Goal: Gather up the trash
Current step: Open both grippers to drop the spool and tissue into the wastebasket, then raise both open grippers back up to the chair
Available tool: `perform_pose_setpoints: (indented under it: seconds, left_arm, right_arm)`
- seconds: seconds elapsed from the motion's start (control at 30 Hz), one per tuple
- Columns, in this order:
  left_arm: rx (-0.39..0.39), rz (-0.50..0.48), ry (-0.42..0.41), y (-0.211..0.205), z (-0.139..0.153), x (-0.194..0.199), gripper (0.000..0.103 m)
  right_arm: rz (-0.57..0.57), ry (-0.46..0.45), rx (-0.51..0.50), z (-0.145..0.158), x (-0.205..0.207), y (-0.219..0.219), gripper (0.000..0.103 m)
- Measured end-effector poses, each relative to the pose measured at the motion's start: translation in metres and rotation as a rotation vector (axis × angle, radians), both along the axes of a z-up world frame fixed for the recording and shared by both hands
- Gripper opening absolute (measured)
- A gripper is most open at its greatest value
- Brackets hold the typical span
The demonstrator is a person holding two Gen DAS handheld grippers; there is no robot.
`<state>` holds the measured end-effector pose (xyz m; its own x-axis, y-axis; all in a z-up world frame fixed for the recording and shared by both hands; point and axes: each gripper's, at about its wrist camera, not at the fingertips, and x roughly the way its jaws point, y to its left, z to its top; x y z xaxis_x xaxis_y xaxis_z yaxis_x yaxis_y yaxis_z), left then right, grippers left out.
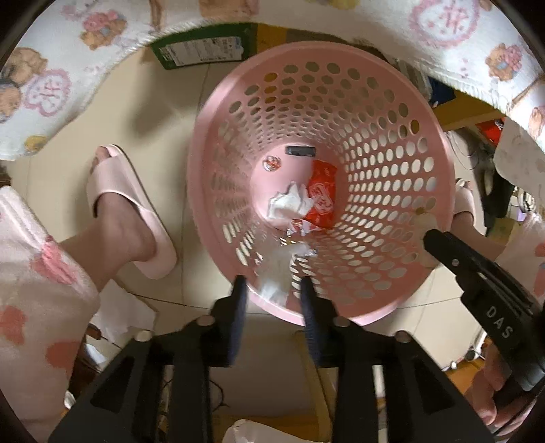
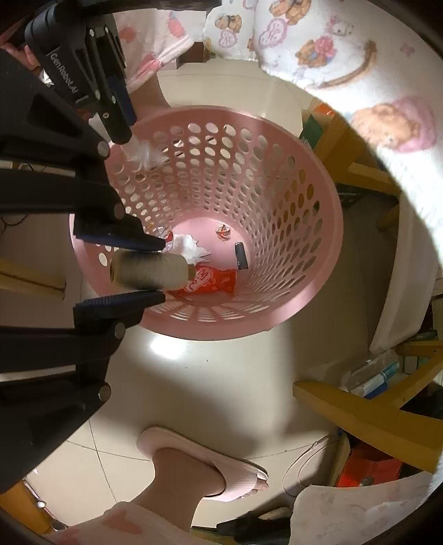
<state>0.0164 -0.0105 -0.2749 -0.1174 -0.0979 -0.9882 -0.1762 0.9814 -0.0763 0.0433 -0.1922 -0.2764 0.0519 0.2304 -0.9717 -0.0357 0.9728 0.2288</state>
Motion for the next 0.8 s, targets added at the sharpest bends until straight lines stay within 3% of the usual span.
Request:
perform_pose_setpoints:
  seconds: [0.17,0.37,0.47,0.63,0.8]
  left_arm:
    - [-0.008,0.024,-0.032,0.005,0.009,0.002,0.043]
    - [0.022,-0.036,-0.070,-0.005,0.024,0.003,0.055]
    - [0.038,-0.046,-0.104,-0.009,0.038,0.002,0.056]
    - [0.073,-0.081,-0.214,-0.017,0.075,0.000,0.056]
    - [0.104,-0.098,-0.395,-0.015,0.126,-0.007,0.061]
  right_arm:
    - [-0.016,-0.012,-0.005,0.004,0.001,-0.003,0.027]
    - [-0.027,-0.031,-0.010,0.012,0.000,-0.003,0.035]
    - [-0.031,-0.056,-0.032,0.023,-0.003,-0.003,0.037]
    - [-0.007,-0.159,-0.083,0.058,-0.011,0.000,0.046]
    - [0.017,-0.292,-0.124,0.100,-0.021,0.001,0.058]
